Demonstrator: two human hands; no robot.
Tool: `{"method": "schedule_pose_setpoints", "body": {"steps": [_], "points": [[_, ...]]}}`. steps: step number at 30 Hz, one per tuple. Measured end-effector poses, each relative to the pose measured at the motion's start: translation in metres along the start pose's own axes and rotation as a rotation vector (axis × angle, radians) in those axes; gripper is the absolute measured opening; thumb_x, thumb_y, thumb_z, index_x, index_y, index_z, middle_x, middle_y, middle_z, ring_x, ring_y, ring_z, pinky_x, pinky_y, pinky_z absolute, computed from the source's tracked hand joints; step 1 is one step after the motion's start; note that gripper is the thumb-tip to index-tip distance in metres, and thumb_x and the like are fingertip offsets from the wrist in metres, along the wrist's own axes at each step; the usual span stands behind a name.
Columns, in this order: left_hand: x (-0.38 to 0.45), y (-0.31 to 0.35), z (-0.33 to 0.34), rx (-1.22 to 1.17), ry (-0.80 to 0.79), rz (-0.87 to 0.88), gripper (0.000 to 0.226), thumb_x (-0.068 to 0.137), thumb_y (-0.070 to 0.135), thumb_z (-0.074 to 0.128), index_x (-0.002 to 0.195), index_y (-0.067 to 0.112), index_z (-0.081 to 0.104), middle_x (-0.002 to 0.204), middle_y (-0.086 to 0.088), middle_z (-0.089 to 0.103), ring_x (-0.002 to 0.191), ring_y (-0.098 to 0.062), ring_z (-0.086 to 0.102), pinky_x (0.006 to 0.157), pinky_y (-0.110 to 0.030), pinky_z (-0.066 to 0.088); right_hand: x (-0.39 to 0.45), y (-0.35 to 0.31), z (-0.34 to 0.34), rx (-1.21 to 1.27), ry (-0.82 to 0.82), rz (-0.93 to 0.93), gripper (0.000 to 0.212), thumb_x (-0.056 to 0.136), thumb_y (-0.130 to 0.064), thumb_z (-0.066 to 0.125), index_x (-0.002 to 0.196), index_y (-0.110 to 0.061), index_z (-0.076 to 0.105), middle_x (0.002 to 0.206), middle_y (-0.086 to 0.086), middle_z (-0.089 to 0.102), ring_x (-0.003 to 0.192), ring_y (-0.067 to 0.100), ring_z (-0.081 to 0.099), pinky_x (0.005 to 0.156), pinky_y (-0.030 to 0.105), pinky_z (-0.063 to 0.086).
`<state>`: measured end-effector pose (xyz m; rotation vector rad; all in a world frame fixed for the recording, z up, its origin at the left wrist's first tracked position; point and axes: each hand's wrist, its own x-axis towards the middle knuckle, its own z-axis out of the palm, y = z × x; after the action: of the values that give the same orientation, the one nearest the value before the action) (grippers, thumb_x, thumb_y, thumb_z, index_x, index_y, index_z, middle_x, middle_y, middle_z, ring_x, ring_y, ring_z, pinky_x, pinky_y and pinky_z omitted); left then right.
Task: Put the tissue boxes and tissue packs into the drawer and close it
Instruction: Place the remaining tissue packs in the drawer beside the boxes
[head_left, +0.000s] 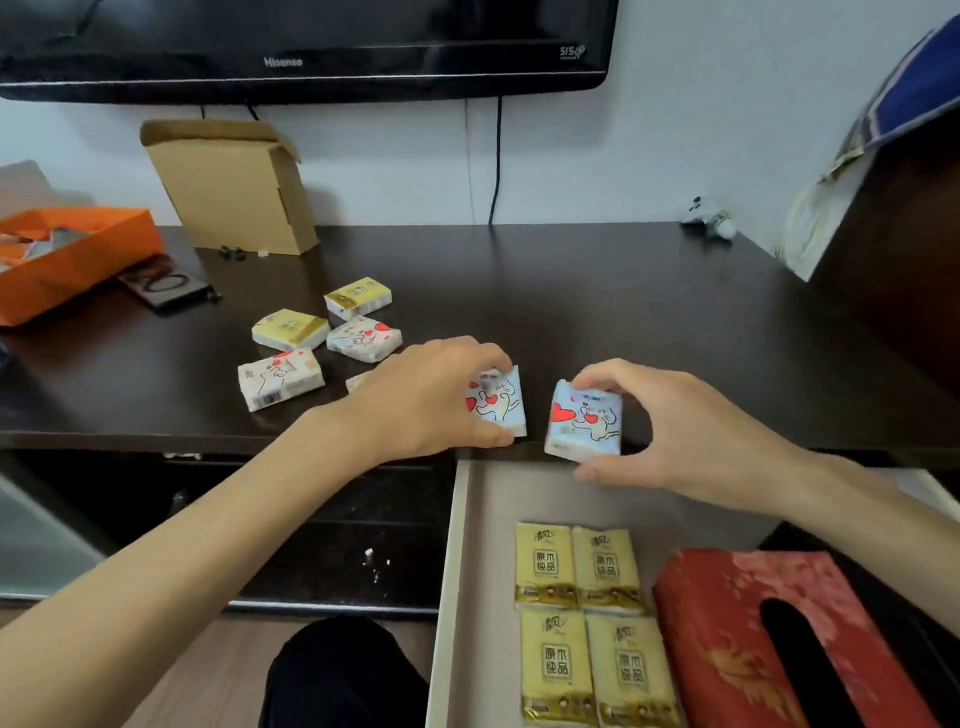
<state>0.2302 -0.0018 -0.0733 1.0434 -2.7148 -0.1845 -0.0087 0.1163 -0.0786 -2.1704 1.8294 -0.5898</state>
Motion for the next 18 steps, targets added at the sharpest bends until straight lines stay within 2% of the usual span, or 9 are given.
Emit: {"method": "schedule_pose_setpoints", "body": {"steps": [4,7,10,13,18], "points": [[-0.037,0.031,0.005,-0.055,-0.008,0.051,0.066,0.065,0.076,0.063,0.12,0.043,0.048,0.114,0.018,0.056,0.101,-0.007,0.059,0.077,-0.037,0.054,-0.049,0.009,-0.003,-0.007,-0.031,0.007,0.062,0.067,-0.092,0.056,0.116,-0.054,0.048,0.113,-0.028,0.062,0.107,0.0,0.059,0.087,0.035,0.051],[-0.056,0.048,0.022,-0.039,-0.073,0.081,0.067,0.065,0.081,0.059,0.12,0.048,0.042,0.113,0.022,0.052,0.098,-0.003,0.058,0.071,-0.031,0.054,-0.07,0.017,0.007,-0.083,-0.113,0.028,0.053,0.074,-0.089,0.045,0.116,-0.057,0.041,0.108,-0.026,0.057,0.098,0.0,0.058,0.08,0.03,0.048],[-0.059,0.057,0.045,-0.014,-0.146,0.103,0.069,0.07,0.073,0.066,0.129,0.045,0.043,0.118,0.021,0.049,0.103,-0.004,0.055,0.074,-0.032,0.054,-0.068,0.02,0.017,-0.118,-0.218,0.073,0.049,0.074,-0.075,0.054,0.114,-0.056,0.034,0.108,-0.023,0.057,0.094,0.0,0.059,0.072,0.022,0.046],[-0.054,0.058,0.064,-0.001,-0.182,0.114,0.07,0.074,0.063,0.071,0.134,0.041,0.043,0.124,0.019,0.046,0.107,-0.004,0.05,0.075,-0.032,0.051,-0.059,0.02,0.027,-0.085,-0.302,0.108,0.055,0.072,-0.067,0.064,0.114,-0.049,0.033,0.105,-0.024,0.059,0.091,0.002,0.062,0.074,0.03,0.055],[-0.048,0.058,0.085,0.006,-0.19,0.1,0.071,0.074,0.057,0.076,0.134,0.036,0.044,0.122,0.015,0.049,0.107,-0.006,0.05,0.071,-0.023,0.042,-0.048,0.016,0.047,-0.155,-0.382,0.118,0.063,0.069,-0.057,0.073,0.116,-0.043,0.033,0.109,-0.017,0.062,0.091,0.007,0.063,0.075,0.036,0.057]]}}
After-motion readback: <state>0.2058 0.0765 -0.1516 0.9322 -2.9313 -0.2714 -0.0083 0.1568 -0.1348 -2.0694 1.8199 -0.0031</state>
